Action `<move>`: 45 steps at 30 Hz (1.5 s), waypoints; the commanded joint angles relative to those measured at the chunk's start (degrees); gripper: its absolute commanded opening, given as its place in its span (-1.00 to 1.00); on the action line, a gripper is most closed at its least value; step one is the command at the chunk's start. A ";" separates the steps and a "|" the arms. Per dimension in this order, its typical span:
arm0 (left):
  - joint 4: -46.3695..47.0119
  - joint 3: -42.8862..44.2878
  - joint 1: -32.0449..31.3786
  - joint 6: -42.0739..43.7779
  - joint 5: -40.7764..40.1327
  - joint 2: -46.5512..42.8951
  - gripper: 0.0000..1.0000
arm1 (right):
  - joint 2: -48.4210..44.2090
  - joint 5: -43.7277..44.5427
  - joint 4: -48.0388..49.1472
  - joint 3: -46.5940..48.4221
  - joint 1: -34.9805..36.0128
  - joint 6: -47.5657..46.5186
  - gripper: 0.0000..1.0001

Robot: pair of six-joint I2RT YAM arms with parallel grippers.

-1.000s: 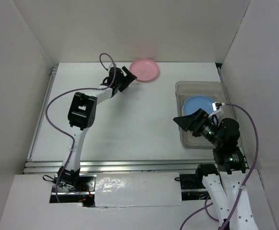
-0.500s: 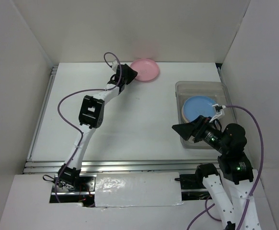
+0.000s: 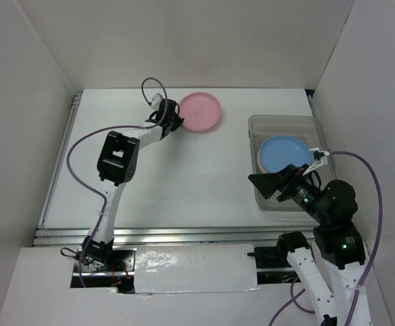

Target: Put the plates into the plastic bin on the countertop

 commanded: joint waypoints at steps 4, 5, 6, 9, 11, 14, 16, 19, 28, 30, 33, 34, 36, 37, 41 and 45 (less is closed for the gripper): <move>-10.01 -24.62 -4.67 10.25 -11.82 -35.37 -1.00 | 11.35 6.59 5.74 -5.54 0.35 -0.78 1.00; -13.41 -28.64 -5.56 12.02 -13.06 -41.84 -1.00 | 12.41 5.28 12.46 -6.79 0.96 1.31 1.00; -16.32 -29.99 -6.96 13.34 -14.03 -44.35 -1.00 | 13.99 4.31 15.49 -7.67 1.22 1.94 1.00; -23.25 -35.34 -8.20 16.78 -10.89 -52.94 -1.00 | 21.11 5.43 21.05 -6.11 4.37 1.78 1.00; -25.48 -38.87 -8.99 18.36 -7.72 -57.98 -1.00 | 25.68 7.63 22.81 -3.12 7.81 0.63 1.00; -31.45 -42.11 -13.11 17.32 -8.68 -63.85 -1.00 | 31.66 8.35 24.83 0.22 10.18 0.89 1.00; -33.48 -43.62 -14.43 16.70 -9.29 -67.29 -1.00 | 36.13 11.92 23.96 2.59 12.03 0.90 0.99; -34.89 -45.99 -16.20 15.64 -8.86 -73.97 -1.00 | 41.41 18.53 21.94 4.62 16.24 1.24 0.89; -37.35 -46.17 -16.73 15.90 -6.57 -82.33 -1.00 | 49.86 25.82 22.64 5.24 23.89 3.88 0.65; -37.18 -46.44 -16.64 15.90 -5.96 -82.69 -1.00 | 49.95 25.75 23.51 5.15 24.51 4.23 0.05; -37.27 -46.88 -16.55 15.82 -5.60 -82.95 -1.00 | 49.60 27.33 22.47 5.76 25.66 5.55 -1.00; -37.35 -46.79 -16.55 15.12 -5.78 -82.87 -0.99 | 49.34 29.59 22.03 6.03 26.01 5.81 -1.00; -38.67 -46.53 -16.46 14.41 -7.96 -83.04 0.28 | 48.11 31.63 21.50 5.86 25.84 6.60 -1.00; -39.20 -46.18 -16.38 13.80 -8.76 -83.48 0.98 | 47.67 32.16 21.06 5.68 25.40 7.91 -1.00; -44.90 -44.25 -15.59 12.48 -14.03 -85.94 0.99 | 46.35 37.68 13.43 6.03 17.24 12.22 -1.00; -50.36 -44.24 -15.32 13.97 -16.24 -90.94 0.99 | 39.77 41.84 8.84 -0.37 -0.55 16.53 -1.00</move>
